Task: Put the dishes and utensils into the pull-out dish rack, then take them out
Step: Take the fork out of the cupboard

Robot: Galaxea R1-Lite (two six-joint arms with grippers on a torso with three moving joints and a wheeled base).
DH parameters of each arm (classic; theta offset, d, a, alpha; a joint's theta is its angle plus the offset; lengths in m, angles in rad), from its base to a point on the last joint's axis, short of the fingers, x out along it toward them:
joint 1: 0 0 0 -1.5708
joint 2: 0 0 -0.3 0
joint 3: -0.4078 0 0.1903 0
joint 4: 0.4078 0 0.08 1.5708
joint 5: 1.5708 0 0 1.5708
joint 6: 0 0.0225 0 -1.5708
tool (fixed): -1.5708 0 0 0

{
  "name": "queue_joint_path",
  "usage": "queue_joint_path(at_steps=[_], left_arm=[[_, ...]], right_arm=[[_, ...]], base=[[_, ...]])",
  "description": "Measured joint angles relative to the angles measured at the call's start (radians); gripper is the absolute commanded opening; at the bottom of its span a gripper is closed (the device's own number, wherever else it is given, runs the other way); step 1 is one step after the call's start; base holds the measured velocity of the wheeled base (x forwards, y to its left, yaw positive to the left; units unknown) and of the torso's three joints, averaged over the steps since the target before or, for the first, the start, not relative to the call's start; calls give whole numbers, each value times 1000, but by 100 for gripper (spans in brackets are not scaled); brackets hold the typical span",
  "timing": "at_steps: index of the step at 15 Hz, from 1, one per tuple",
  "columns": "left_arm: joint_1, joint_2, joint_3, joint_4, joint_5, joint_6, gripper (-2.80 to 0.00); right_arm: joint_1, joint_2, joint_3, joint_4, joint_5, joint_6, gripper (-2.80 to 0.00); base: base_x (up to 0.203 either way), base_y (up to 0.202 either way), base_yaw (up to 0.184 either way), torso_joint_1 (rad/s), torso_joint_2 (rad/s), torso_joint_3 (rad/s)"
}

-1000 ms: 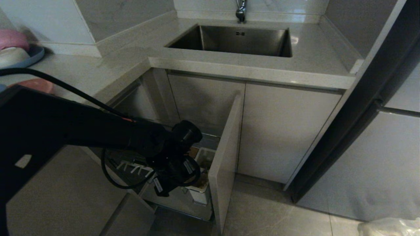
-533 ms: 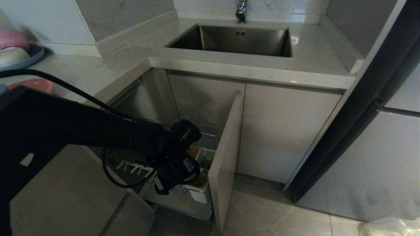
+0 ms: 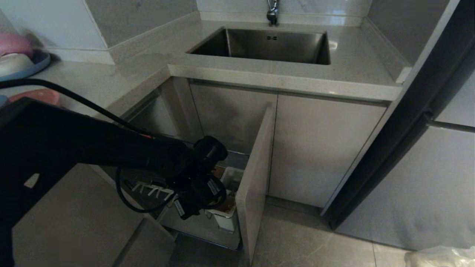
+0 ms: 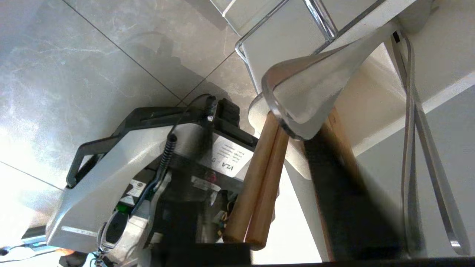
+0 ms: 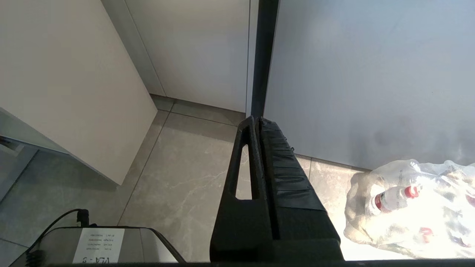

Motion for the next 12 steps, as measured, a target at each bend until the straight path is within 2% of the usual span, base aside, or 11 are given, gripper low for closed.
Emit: queue_joint_path(at_steps=[12], left_arm=[[-2,-29,-2,7,0,-1,-280]], right_arm=[[0,0,0,0,0,0,-280]], base=[[0,0,0,0,0,0]])
